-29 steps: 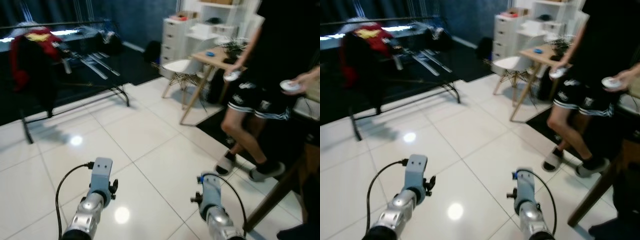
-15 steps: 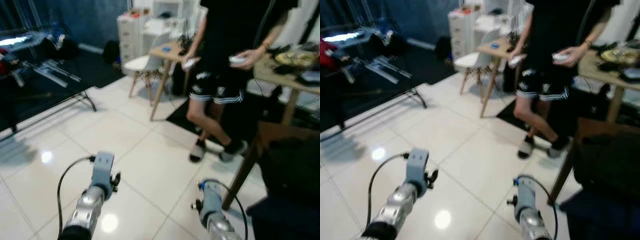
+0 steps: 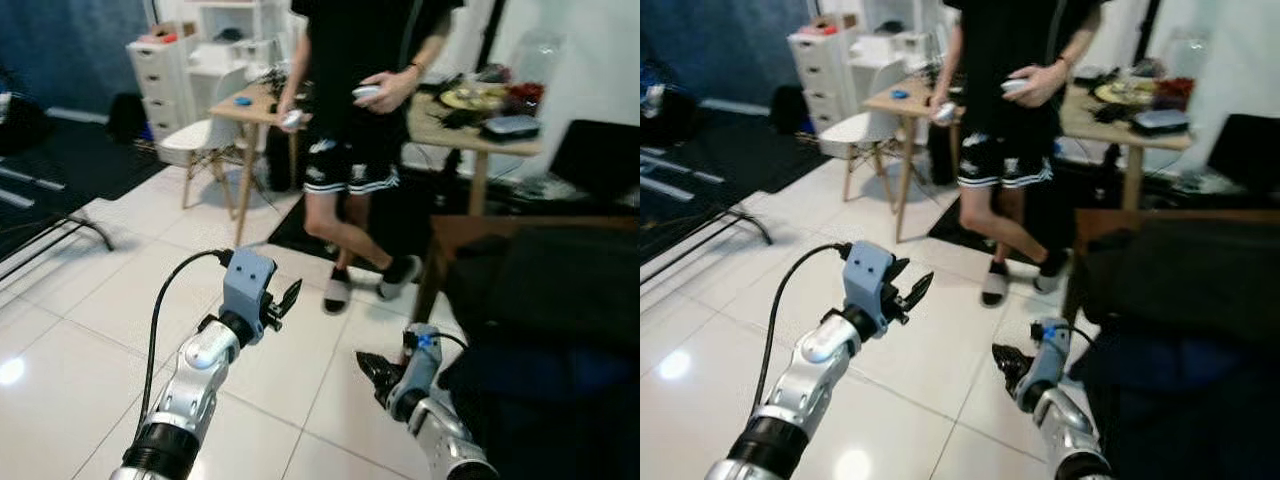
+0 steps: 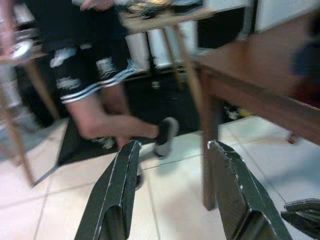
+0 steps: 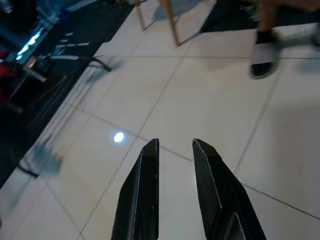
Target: Hang hanger
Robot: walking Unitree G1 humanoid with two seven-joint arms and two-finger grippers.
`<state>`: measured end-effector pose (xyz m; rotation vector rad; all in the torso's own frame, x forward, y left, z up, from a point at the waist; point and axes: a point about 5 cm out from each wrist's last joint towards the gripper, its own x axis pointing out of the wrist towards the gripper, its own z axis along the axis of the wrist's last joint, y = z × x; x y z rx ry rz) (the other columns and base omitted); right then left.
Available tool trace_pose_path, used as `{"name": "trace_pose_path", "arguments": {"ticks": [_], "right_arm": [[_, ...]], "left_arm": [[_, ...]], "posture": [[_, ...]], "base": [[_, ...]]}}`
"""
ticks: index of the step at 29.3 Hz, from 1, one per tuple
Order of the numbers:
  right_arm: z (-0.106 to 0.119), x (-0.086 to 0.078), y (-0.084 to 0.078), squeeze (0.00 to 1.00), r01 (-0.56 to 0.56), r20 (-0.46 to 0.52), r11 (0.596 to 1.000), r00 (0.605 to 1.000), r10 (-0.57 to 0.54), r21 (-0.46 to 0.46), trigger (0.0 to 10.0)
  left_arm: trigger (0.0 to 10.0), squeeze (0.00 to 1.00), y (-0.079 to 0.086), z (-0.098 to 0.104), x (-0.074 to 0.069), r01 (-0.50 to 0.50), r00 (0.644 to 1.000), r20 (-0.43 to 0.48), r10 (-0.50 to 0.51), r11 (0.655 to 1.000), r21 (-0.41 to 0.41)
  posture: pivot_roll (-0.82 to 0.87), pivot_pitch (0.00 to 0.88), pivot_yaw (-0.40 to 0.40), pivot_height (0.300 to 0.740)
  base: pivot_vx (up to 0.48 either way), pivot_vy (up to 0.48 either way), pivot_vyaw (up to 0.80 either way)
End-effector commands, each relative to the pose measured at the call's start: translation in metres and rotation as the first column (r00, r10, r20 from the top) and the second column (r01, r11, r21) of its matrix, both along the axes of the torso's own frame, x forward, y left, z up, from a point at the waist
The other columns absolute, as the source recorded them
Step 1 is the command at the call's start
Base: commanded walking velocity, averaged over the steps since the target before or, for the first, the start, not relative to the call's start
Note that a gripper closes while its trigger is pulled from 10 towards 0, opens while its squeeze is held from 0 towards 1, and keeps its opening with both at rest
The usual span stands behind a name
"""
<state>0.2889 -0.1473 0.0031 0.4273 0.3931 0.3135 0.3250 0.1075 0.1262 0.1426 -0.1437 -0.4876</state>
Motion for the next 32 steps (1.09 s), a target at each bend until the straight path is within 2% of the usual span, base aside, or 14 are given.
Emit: {"name": "trace_pose_path", "arguments": {"ticks": [1,2,3,4,5,6,8,10,14,16,19,20,22,32], "right_arm": [[-0.001,-0.001,0.006,0.0,-0.026,-0.003,1.0,1.0,0.026,0.004,10.0],[-0.007,-0.004,0.005,0.0,-0.037,-0.035,0.995,0.999,0.034,-0.094,10.0],[-0.007,-0.004,0.005,0.0,-0.037,-0.035,0.995,0.999,0.034,-0.094,10.0],[-0.02,-0.011,-0.002,0.0,-0.049,-0.121,0.946,0.993,0.01,-0.319,10.0],[-0.02,-0.011,-0.002,0.0,-0.049,-0.121,0.946,0.993,0.01,-0.319,10.0],[-0.033,-0.022,-0.025,0.0,-0.021,-0.181,0.813,0.978,-0.104,-0.582,10.0],[-0.032,-0.022,-0.032,0.0,0.085,-0.173,0.846,0.964,-0.204,-0.526,10.0],[-0.031,-0.021,-0.033,0.0,0.112,-0.17,0.861,0.96,-0.222,-0.496,10.0],[-0.029,-0.02,-0.031,0.0,0.052,-0.155,0.853,0.976,-0.154,-0.519,10.0],[-0.029,-0.02,-0.03,0.0,0.039,-0.152,0.851,0.979,-0.138,-0.523,10.0],[-0.031,-0.022,-0.028,0.0,0.006,-0.156,0.834,0.982,-0.11,-0.552,10.0],[-0.031,-0.022,-0.028,0.0,0.006,-0.156,0.834,0.982,-0.11,-0.552,10.0],[-0.032,-0.023,-0.026,0.0,0.009,-0.147,0.821,0.983,-0.113,-0.571,10.0],[-0.032,-0.022,-0.024,0.0,0.014,-0.137,0.82,0.984,-0.113,-0.573,10.0]], "left_arm": [[10.0,0.0,0.003,-0.006,0.0,-0.009,1.0,-0.024,0.01,0.999,0.037],[10.0,0.0,0.007,-0.02,0.003,-0.059,0.995,-0.071,0.069,0.99,0.13],[10.0,0.0,0.007,-0.02,0.003,-0.059,0.995,-0.071,0.069,0.99,0.13],[10.0,0.0,0.02,-0.041,0.005,-0.134,0.976,-0.129,0.173,0.955,0.266],[10.0,0.0,0.02,-0.041,0.005,-0.134,0.976,-0.129,0.173,0.955,0.266],[10.0,0.0,0.04,-0.068,0.0,-0.226,0.931,-0.189,0.313,0.899,0.376],[10.0,0.0,0.043,-0.076,-0.006,-0.226,0.919,-0.229,0.322,0.904,0.364],[10.0,0.0,0.043,-0.077,-0.007,-0.22,0.919,-0.236,0.317,0.907,0.36],[10.0,0.0,0.04,-0.086,-0.017,-0.205,0.907,-0.308,0.287,0.94,0.272],[10.0,0.0,0.04,-0.091,-0.021,-0.203,0.896,-0.337,0.289,0.942,0.267],[10.0,0.0,0.048,-0.108,-0.026,-0.244,0.845,-0.395,0.36,0.918,0.314],[10.0,0.0,0.048,-0.108,-0.026,-0.244,0.845,-0.395,0.36,0.918,0.314],[10.0,0.0,0.054,-0.113,-0.027,-0.307,0.807,-0.431,0.404,0.91,0.28],[10.0,0.0,0.063,-0.107,-0.024,-0.4,0.784,-0.433,0.445,0.895,0.196]], "posture": [[0.07,0.0,0.039,0.74],[0.07,0.0,0.039,0.74],[0.07,0.0,0.039,0.74],[0.06,0.0,0.04,0.74],[0.06,0.0,0.04,0.74],[0.07,0.0,0.036,0.74],[0.07,0.0,0.035,0.74],[0.07,0.0,0.035,0.74],[0.07,0.0,0.032,0.74],[0.07,0.0,0.032,0.74],[0.07,0.0,0.03,0.74],[0.07,0.0,0.03,0.74],[0.07,0.0,0.029,0.74],[0.06,0.0,0.029,0.74]], "base": [[0.0,0.0,-0.8],[0.0,0.0,-0.8],[0.0,0.0,-0.8],[0.0,0.0,-0.8],[0.0,0.0,-0.8],[0.0,0.0,-0.8],[0.0,0.0,-0.8],[0.0,0.0,-0.8],[0.0,0.0,-0.2],[0.0,0.0,0.0],[0.0,0.0,0.0],[0.0,0.0,0.0],[0.0,0.0,0.0],[0.0,0.0,0.0]]}}
